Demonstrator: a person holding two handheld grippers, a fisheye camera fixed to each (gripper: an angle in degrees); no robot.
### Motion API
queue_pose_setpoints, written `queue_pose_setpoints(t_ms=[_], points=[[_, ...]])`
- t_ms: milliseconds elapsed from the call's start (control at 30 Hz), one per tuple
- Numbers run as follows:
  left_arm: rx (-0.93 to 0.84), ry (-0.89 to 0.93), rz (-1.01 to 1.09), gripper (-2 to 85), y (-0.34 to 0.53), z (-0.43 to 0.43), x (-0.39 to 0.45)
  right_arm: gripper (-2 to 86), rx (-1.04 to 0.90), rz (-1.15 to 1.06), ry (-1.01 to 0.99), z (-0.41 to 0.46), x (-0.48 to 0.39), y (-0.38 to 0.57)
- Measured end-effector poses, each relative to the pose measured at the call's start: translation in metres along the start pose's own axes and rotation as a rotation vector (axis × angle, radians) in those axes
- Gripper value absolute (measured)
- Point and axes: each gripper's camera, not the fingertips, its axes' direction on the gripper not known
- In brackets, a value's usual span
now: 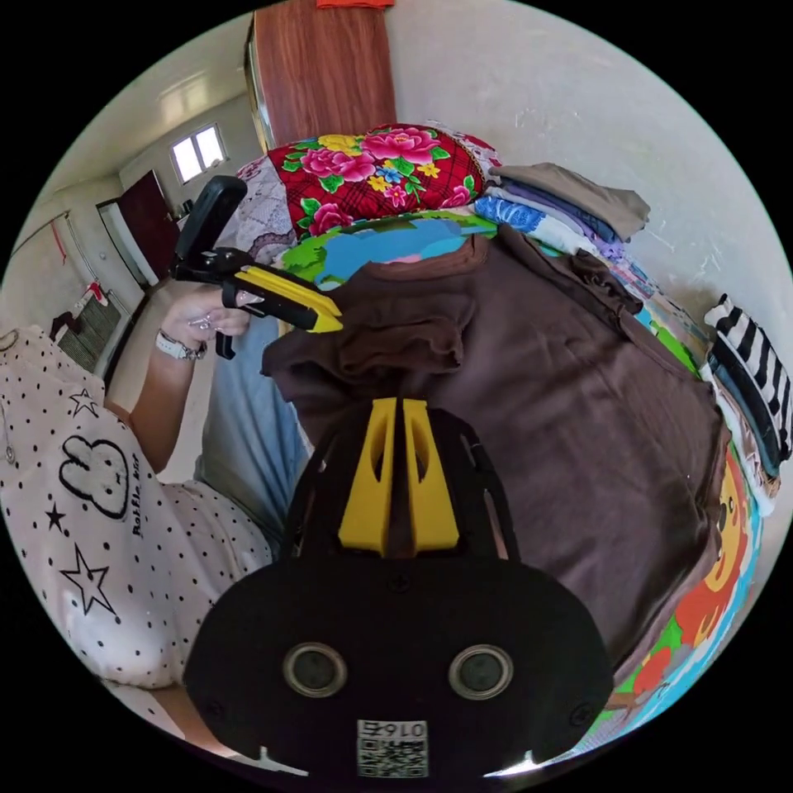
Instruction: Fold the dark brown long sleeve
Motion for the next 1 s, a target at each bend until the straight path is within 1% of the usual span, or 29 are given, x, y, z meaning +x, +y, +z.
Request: queue_pose_setpoints(t_ms=[100,167,267,333,467,533,567,633,700,733,767,800,867,933,1000], points=[[-0.012,-0.007,-0.037,-0.7,0.002,0.001,-0.003,4.3,-0.005,0.067,0.063,-0.002,-0.005,0.024],[-0.02,0.0,-0.046,-0.7,0.003,0.003,-0.003,7.0,0.04,0.074,0.093,-0.009,-0.014,0.048],[-0.019,0.011,-0.026,-0.7,0.003,0.002,0.003,8.1,0.113,0.0,0.033,-0.017,-0.031,0.076],[-0.022,0.001,-0.012,-0.7,0.002,0.0,0.008,8.6,0.157,0.003,0.013,-0.019,-0.036,0.086],[-0.037,-0.009,-0.001,-0.7,0.002,0.0,0.016,9.6,0.219,0.015,0.054,-0.01,-0.045,0.082],[-0.044,-0.014,-0.002,-0.7,0.003,0.0,0.019,10.0,0.2,0.009,0.124,0.004,-0.051,0.073],[-0.047,-0.016,-0.003,-0.7,0.004,0.0,0.021,10.2,0.158,0.024,0.17,0.016,-0.052,0.063],[-0.045,-0.016,-0.004,-0.7,0.006,-0.001,0.024,10.5,0.071,0.046,0.202,0.035,-0.051,0.049],[-0.045,-0.004,-0.009,-0.7,0.008,-0.002,0.026,9.5,-0.003,0.067,0.215,0.052,-0.049,0.039],[-0.046,-0.002,-0.011,-0.6,0.009,-0.002,0.026,5.2,-0.032,0.049,0.201,0.062,-0.051,0.037],[-0.047,-0.009,-0.01,-0.6,0.01,-0.004,0.028,2.8,-0.041,0.037,0.181,0.067,-0.055,0.038],[-0.047,-0.016,0.0,-0.5,0.01,-0.006,0.031,2.4,-0.032,0.035,0.195,0.066,-0.058,0.04],[-0.05,-0.018,0.03,-0.4,0.011,-0.012,0.037,1.5,0.045,-0.008,0.229,0.051,-0.076,0.056],[-0.033,-0.008,0.074,-0.2,0.009,-0.02,0.046,1.2,0.101,-0.009,0.218,0.031,-0.083,0.07],[0.028,0.012,0.154,-0.1,0.006,-0.036,0.064,1.0,0.189,-0.005,0.185,0.003,-0.088,0.086]])
